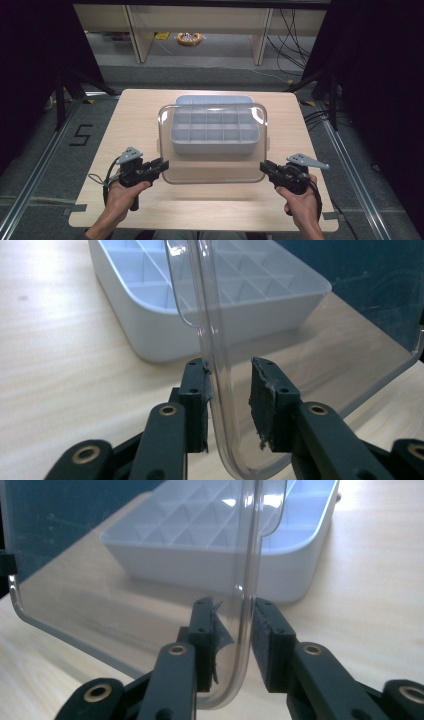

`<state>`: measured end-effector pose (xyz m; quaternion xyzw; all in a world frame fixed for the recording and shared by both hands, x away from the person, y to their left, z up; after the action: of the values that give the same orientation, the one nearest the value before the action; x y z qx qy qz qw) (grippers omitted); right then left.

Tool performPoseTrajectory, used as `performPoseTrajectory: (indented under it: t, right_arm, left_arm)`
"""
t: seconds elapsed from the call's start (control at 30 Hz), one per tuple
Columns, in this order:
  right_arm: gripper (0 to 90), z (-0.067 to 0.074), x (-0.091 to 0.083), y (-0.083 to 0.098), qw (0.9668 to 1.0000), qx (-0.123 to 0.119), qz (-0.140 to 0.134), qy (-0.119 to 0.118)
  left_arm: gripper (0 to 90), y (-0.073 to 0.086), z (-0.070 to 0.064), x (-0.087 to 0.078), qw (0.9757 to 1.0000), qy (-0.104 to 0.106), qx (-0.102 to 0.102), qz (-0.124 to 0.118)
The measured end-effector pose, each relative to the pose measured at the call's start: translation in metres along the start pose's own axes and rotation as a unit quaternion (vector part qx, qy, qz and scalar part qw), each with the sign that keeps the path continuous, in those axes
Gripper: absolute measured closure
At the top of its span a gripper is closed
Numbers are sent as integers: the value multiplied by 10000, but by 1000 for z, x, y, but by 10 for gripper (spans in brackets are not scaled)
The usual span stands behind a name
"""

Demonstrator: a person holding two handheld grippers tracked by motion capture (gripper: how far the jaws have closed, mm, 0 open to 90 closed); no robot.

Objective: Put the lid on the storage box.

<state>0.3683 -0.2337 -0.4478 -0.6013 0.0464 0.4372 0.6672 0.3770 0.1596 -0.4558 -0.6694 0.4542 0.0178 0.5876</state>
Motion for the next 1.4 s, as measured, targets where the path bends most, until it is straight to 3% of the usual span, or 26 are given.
performPoseTrajectory:
  t: [0.13,0.17,0.2,0.23,0.27,0.33,0.37,0.53,0.57,0.6,0.67,0.7,0.77,0.83,0.9,0.93,1.07,1.17,1.33,1.37,1.4]
  right_arm:
    - [725,-5,1,-12,9999,4,-115,2]
    - [724,-2,1,-15,9998,200,-66,-38]
    - [724,-10,4,-23,9999,51,-136,46]
    - [724,-10,4,-23,9999,51,-136,46]
    - [722,-11,7,-29,9996,226,-163,23]
    - [722,-17,11,-37,9998,88,-182,79]
    - [722,-15,12,-40,9995,257,-173,47]
    - [723,-19,17,-57,9992,311,-197,129]
    - [723,-19,17,-57,9992,311,-197,129]
    - [723,-23,18,-60,9995,154,-233,126]
    - [722,-25,24,-69,9994,201,-248,162]
    - [722,-25,25,-71,9991,329,-231,139]
    - [722,-28,28,-73,9992,267,-264,121]
    - [721,-28,33,-77,9988,416,-221,134]
    - [721,-32,37,-81,9992,234,-266,199]
    - [720,-31,39,-82,9988,384,-218,214]
    - [720,-35,44,-87,9990,291,-232,231]
    - [719,-35,52,-90,9982,532,-174,197]
    - [716,-42,60,-91,9985,451,-163,272]
    - [714,-40,61,-91,9976,649,-80,247]
    - [710,-43,62,-91,9981,535,-97,298]
  left_arm:
    - [683,-17,1,2,10000,-22,-2,-75]
    - [683,-20,2,4,10000,-24,-6,-93]
    - [684,-24,3,6,10000,-16,1,-98]
    - [684,-28,3,7,9999,-38,3,-96]
    - [684,-32,4,9,9999,-42,-7,-92]
    - [684,-40,6,13,9999,-72,4,-90]
    - [684,-44,8,14,9999,-107,-4,-90]
    - [682,-59,16,25,9999,-94,-12,-49]
    - [682,-61,18,26,9999,-117,-26,-4]
    - [680,-64,20,29,9999,-99,-52,-43]
    - [675,-68,22,32,9999,-142,-57,-31]
    - [677,-70,24,34,9999,-129,-94,-43]
    - [676,-73,27,37,9998,-142,-124,-20]
    - [672,-77,30,41,9997,-182,-167,-46]
    - [672,-81,34,45,9996,-196,-193,-51]
    - [669,-83,35,47,9995,-226,-217,-56]
    - [664,-91,41,53,9994,-268,-225,-44]
    - [662,-95,46,56,9992,-283,-265,-13]
    - [659,-100,51,65,9988,-314,-369,33]
    - [658,-100,52,67,9987,-304,-397,36]
    - [658,-100,52,69,9986,-320,-419,24]
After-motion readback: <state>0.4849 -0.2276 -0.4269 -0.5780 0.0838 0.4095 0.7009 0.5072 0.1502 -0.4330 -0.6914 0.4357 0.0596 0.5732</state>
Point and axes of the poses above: each handheld gripper's, and its own axes: x roughly forward along the jaws, y roughly out of its underside, z roughly to its left, the point moved 4 cm from there along x, roughly forward along the jaws, and after that the axes turned 8 degrees about z, right-handed, at the moved point
